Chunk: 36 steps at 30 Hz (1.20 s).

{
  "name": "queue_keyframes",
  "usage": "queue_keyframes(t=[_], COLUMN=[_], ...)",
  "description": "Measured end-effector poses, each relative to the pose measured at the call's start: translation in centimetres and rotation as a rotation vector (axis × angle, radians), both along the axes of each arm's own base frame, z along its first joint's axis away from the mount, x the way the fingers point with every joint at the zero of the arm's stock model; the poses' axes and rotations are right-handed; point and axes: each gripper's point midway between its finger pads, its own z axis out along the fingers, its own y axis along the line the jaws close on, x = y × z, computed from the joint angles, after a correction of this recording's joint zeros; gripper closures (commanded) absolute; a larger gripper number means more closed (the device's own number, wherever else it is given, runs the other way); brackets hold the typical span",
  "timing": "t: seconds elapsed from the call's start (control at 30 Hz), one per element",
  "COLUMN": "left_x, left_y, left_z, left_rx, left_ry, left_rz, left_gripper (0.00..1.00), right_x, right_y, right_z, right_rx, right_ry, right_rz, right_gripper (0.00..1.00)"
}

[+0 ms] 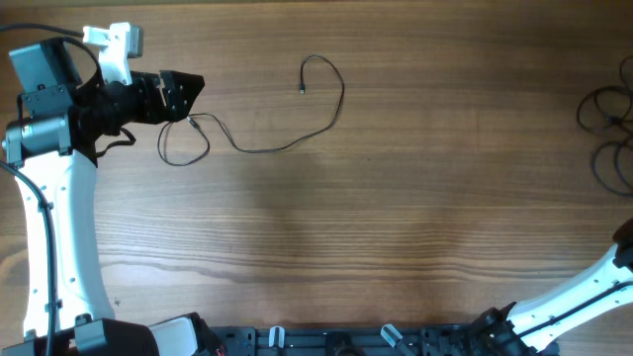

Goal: Untangle cables
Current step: 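Release the cable at the right edge and hold the right gripper there, then bring the right gripper back to the remaining cable at center-left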

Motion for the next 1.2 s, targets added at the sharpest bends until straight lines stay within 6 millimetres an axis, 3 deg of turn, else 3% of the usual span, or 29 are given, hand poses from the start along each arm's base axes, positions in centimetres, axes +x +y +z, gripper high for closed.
queue_keyframes(t=[0.27, 0.43, 0.63, 0.8, 1.0, 1.2], left_x=[0.0, 0.1, 0.2, 0.3, 0.8, 1.0], left_y=[0.0, 0.4, 0.7, 0.8, 1.8, 4.6], left_z=[0.0, -0.2, -0.4, -0.3, -0.4, -1.1], left_rx=[0.0, 0.018, 0.036, 0.039, 0.076, 0.111], left_ry=[0.001, 0.006, 0.008, -0.001, 0.0, 0.041], left_rz=[0.0, 0.017, 0.033, 0.034, 0.085, 0.222], left_gripper=[0.01, 0.01, 0.01, 0.02, 0.02, 0.02], right_x=[3.8, 5.7, 6.8, 8.0, 10.4, 13.4], right_y=[3.2, 6.2, 10.9, 15.2, 23.0, 33.8], right_z=[0.9, 5.7, 11.6, 14.0, 14.2, 14.0], right_rx=[0.045, -0.016, -0.092, -0.108, -0.05, 0.018], right_ry=[-0.075, -0.143, -0.207, -0.234, -0.23, -0.25], right_rz=[0.167, 0.255, 0.349, 0.436, 0.612, 0.888], right_gripper=[0.21, 0.13, 0.11, 0.1, 0.09, 0.05])
